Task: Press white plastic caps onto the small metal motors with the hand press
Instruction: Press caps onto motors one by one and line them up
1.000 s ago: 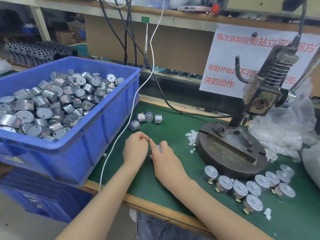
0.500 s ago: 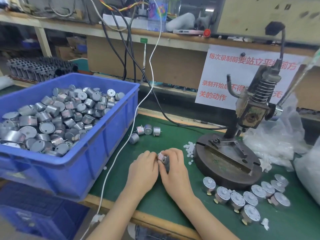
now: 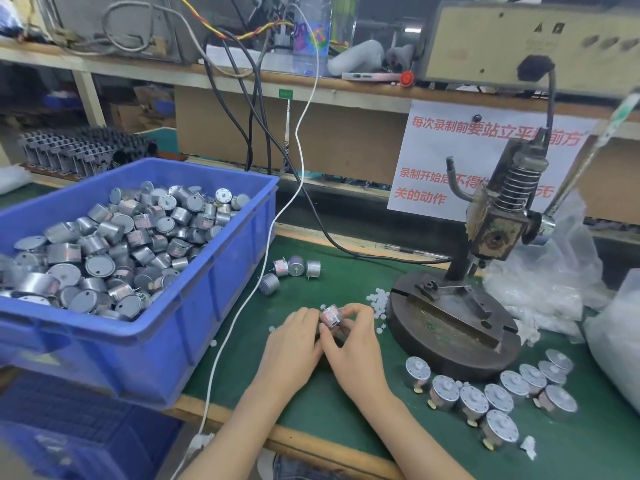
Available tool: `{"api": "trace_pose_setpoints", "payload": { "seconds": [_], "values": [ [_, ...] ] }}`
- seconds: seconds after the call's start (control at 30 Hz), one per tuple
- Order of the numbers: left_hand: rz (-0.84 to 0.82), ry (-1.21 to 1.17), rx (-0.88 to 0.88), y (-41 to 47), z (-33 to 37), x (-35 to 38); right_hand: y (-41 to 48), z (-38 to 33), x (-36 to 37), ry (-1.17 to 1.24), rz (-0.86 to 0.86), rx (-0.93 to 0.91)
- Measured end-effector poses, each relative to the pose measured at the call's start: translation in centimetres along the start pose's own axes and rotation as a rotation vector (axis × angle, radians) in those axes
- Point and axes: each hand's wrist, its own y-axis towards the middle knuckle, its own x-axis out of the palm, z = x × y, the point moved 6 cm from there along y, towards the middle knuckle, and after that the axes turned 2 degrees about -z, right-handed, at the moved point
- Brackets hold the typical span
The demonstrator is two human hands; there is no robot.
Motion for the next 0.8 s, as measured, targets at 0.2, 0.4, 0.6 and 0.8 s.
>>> {"api": "trace_pose_setpoints", "payload": {
  "seconds": [0.2, 0.4, 0.6, 0.8],
  "values": [
    [-0.068, -0.039, -0.031, 0.3, -0.1, 0.0, 0.4, 0.2, 0.0, 0.081, -0.089, 0.088],
    [-0.048, 0.029, 0.003, 0.2, 0.0, 0.1, 0.0, -0.4, -1.9, 0.14, -0.109, 0.143],
    [0.008, -0.031, -0.037, 0.1, -0.2, 0.0, 0.9, -0.5, -9.0, 0.12, -0.014, 0.153],
    [0.012, -0.05, -0.044, -0.1, -0.3, -0.2, 2.1, 2.2, -16.3, -0.433, 0.234, 0.276]
  ]
}}
